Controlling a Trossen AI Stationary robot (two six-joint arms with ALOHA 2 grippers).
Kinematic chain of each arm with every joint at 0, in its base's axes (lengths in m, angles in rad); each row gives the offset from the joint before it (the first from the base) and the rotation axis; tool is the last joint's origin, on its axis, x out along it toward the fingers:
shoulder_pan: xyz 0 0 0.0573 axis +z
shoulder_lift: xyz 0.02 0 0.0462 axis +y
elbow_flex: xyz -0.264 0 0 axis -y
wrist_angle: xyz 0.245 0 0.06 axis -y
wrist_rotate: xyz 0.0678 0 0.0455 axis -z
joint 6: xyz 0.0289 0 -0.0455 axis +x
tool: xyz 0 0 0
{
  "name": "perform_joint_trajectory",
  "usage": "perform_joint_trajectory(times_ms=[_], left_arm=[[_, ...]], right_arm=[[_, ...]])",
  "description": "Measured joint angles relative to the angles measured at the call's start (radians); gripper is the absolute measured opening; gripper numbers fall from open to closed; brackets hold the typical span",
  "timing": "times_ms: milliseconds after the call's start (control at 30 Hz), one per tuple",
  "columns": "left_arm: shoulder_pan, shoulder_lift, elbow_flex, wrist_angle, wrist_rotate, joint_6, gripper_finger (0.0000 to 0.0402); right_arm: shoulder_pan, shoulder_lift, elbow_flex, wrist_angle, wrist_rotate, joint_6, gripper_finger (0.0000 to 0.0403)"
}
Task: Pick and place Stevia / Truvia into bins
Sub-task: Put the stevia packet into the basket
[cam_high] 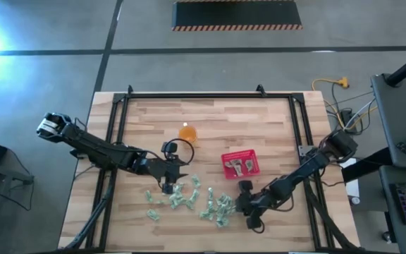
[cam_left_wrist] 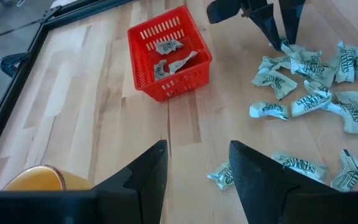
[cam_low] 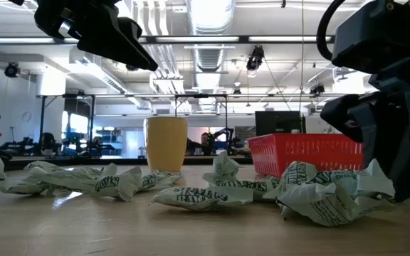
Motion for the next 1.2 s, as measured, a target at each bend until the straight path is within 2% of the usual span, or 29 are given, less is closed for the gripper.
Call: perform_joint_trajectory(times_ms=[267,500,667,833,900,967,1200], left_arm=[[0.001,0.0,-0.002,-0.001,0.0,0.0,0.0156],[0.001,0.0,-0.002,-0.004,0.0,0.0,0.0156],[0.001,0.0,-0.003,-0.007,0.0,0.0,0.0156],[0.0,0.0,-0.004,-0.008,0.0,0.0,0.0156],[0.0,0.0,-0.004,-0.008,0.0,0.0,0.0156],[0.0,0.0,-0.004,-0.008,0.0,0.0,0.0156],[0.0,0.0,-0.004,-0.009,0.0,0.0,0.0156]], right_arm=[[0.0,-0.061,-0.003,-0.061,-0.003,-0.011,0.0018],[0.0,-0.149,-0.002,-0.154,0.027,-0.013,0.0016],[0.0,-0.251,-0.002,-0.27,0.199,-0.029,0.0017],[0.0,-0.34,-0.002,-0.409,0.535,-0.025,0.0017],[-0.004,-0.362,-0.002,-0.445,0.64,-0.024,0.0017],[-0.013,-0.38,-0.003,-0.462,0.679,-0.025,0.0017],[-0.054,-0.388,-0.005,-0.468,0.678,-0.047,0.0017]])
